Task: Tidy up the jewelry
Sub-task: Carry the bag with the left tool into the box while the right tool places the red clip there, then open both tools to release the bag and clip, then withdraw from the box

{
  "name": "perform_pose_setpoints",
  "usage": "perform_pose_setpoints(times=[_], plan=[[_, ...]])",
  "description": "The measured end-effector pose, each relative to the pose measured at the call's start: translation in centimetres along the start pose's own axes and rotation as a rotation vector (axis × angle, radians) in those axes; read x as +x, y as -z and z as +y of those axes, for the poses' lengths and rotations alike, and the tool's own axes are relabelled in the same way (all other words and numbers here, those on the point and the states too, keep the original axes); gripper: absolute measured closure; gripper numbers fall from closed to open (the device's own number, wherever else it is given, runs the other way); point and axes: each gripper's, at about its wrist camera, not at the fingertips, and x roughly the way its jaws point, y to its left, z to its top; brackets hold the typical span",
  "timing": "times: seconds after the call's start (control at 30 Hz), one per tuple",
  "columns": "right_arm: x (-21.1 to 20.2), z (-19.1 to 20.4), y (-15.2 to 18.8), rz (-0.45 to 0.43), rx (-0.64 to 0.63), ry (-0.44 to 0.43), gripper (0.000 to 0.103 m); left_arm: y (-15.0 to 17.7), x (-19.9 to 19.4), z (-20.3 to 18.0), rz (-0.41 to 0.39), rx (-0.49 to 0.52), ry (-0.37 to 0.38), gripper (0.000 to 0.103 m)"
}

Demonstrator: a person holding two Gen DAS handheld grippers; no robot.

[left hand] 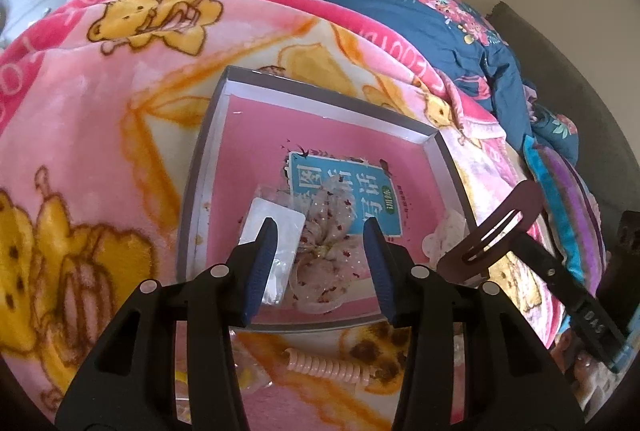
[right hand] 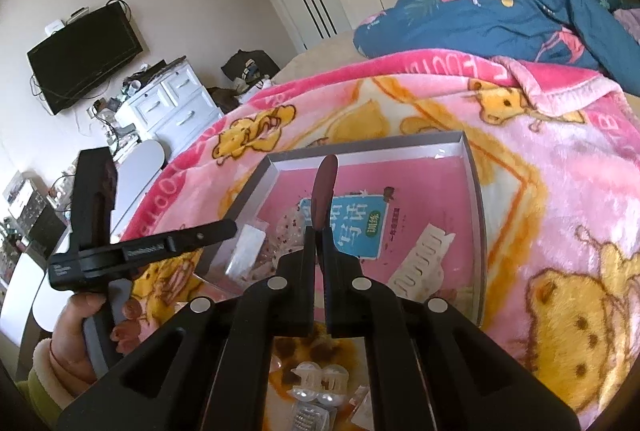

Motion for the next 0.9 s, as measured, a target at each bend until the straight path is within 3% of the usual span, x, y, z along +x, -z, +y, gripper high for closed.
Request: perform_pose_setpoints(times=[0.43,0.5,0.53,0.57,0.7,0.77,0.9], plan=[[2.3,-1.7,1.1,0.056,0.108,-0.004,0.098,-0.1,-1.9,0.9,-0.020,-0.020,0.000,0.057],[2.1,-1.9,1.2,0.051,0.117,0.002,0.084,0.0,-2.2,0.8,-0.024,-0.020,0.005,0.054],[2.0,-1.9,1.2,0.047,0.123,0.004,0.069,0.0,-2.3,0.7,-0.026,-0.018,0.005,0.053],[1.7,-1.9,1.2,0.036,0.130,0.002,0.060,0.0,-2.5,0.6,-0.029,-0.015,0.006,0.052],[0.4,-1.5,1.2,0.001,0.118,0.009,0.052,-0.1,-3.2,0.5,-0.042,-0.014,0.010,0.049],[-0.1,-1.3,1.2,-0.006,0.102,0.021,0.039,-0.1,-3.6,0.6,-0.048,-0.018,0.010,0.046],[-1.4,-1.1,1.4,-0.037,0.094,0.041,0.025,-0.1,-4.3,0.5,-0.059,-0.023,0.017,0.042]])
